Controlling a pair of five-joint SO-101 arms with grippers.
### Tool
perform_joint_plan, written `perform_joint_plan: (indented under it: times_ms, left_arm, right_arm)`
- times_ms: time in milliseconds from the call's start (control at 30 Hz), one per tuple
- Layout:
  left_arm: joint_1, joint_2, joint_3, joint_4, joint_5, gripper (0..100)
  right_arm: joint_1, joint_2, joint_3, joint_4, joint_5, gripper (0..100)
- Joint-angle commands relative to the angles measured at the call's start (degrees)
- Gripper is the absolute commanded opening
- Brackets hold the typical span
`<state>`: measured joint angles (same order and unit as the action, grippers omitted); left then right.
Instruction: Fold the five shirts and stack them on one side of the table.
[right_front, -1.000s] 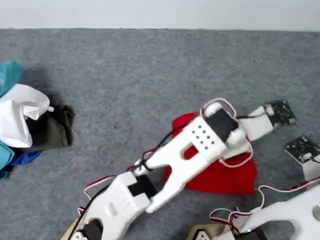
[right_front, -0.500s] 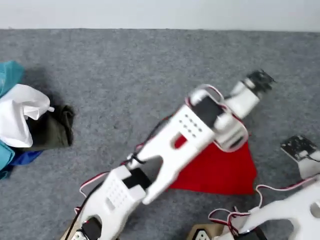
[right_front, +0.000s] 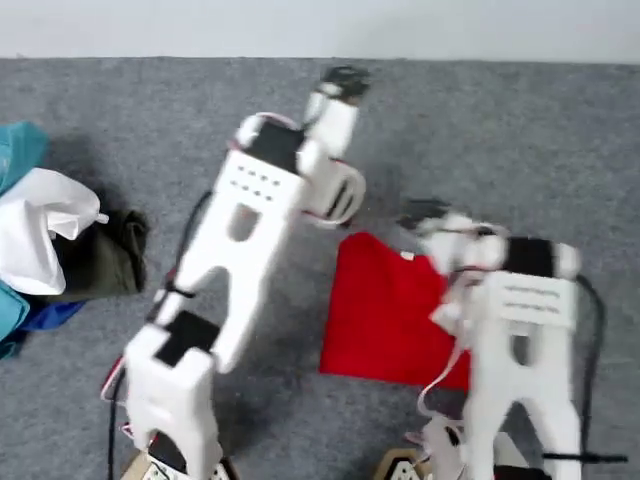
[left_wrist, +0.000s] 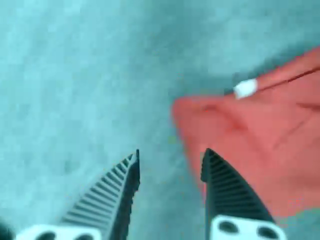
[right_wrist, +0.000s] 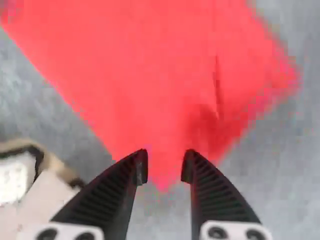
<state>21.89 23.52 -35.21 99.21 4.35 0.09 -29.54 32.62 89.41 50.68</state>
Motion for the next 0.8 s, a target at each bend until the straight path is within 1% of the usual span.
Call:
perform_joint_plan:
  times_ms: [0,67,133,200,333,533,633,767]
  left_arm:
    - [-6.77,-12.22,15.34,1.58,-1.93,19]
    - [-9.85,-16.26,21.41,1.49,-4.84,19]
    - [-12.92,-19.78,26.24,1.49,-7.12,19]
    - [-15.65,-22.77,29.49,1.49,-8.53,19]
    - [-19.52,-26.55,32.84,1.49,-8.97,19]
    - [-20.40,-28.22,36.97,1.49,-8.88,19]
    - [-20.13,-28.13,37.58,1.49,-8.62,19]
    - [-20.22,-28.04,37.58,1.49,-8.62,19]
  right_arm:
    - [-7.78,-0.31,3.43,-6.37,-2.37,21.5]
    - [-8.31,0.92,6.33,-9.71,-2.37,26.6]
    - [-8.31,2.86,8.35,-12.26,-2.37,28.1]
    - [-8.13,5.32,9.85,-15.25,-2.37,26.3]
    - [-5.23,11.30,10.90,-21.85,-2.55,20.9]
    - [-4.18,19.65,10.55,-28.62,-2.46,18.7]
    - [-1.89,22.11,10.55,-31.34,-2.46,18.6]
    - [1.54,22.37,9.41,-31.52,-2.46,17.3]
